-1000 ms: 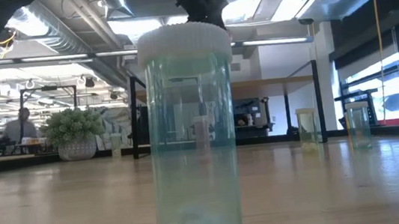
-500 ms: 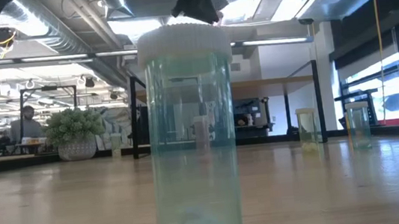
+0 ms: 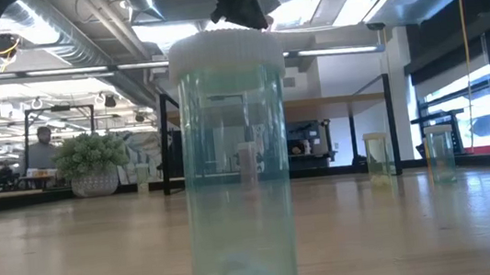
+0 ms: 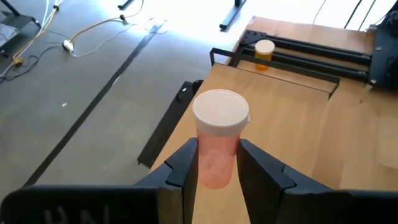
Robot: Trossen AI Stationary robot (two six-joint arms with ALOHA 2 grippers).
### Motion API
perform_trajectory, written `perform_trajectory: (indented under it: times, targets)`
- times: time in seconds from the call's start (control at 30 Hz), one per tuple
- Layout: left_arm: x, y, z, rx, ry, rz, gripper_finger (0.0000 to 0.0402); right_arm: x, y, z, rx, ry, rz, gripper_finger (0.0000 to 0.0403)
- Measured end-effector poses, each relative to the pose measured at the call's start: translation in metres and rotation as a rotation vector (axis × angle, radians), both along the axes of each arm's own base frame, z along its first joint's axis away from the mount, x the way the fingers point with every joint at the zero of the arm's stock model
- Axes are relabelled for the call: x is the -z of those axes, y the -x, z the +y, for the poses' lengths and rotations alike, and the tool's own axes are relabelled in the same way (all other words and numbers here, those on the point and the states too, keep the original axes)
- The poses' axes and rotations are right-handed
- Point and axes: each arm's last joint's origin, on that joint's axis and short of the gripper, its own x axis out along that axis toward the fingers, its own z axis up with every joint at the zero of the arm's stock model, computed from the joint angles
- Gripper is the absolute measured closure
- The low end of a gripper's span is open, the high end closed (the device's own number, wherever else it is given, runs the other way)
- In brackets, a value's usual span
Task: Pick and place medicine bottles onto shelf by color
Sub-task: Put the top right pink pill bottle on the shelf
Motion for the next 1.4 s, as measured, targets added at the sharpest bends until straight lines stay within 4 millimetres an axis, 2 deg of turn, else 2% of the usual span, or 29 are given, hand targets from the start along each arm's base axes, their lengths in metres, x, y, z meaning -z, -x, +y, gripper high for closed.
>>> perform_trajectory:
  times: [0.27, 0.4, 0.47, 0.67, 0.93, 1.2, 1.4]
  targets:
    - [0.0, 0.001, 0.003, 0.003, -0.015, 0.011, 0.0305, 0.0, 0.0, 0.0, 0.0, 0.0, 0.0, 0.0235]
    - [0.015, -0.001, 0.003, 0.026, 0.017, 0.042, 0.0305, 0.0, 0.0, 0.0, 0.0, 0.0, 0.0, 0.0235]
    - [0.023, 0.004, 0.004, 0.015, 0.039, 0.061, 0.0305, 0.0, 0.0, 0.0, 0.0, 0.0, 0.0, 0.0235]
    - [0.014, 0.031, 0.002, -0.014, -0.001, -0.043, 0.0305, 0.0, 0.0, 0.0, 0.0, 0.0, 0.0, 0.0235]
    - [0.017, 0.057, -0.005, -0.015, -0.016, -0.078, 0.0305, 0.0, 0.0, 0.0, 0.0, 0.0, 0.0, 0.0235]
    - [0.039, 0.076, -0.003, -0.033, -0.024, -0.121, 0.0305, 0.0, 0.0, 0.0, 0.0, 0.0, 0.0, 0.0235]
    - [0.056, 0.081, 0.002, -0.051, -0.052, -0.171, 0.0305, 0.0, 0.0, 0.0, 0.0, 0.0, 0.0, 0.0235]
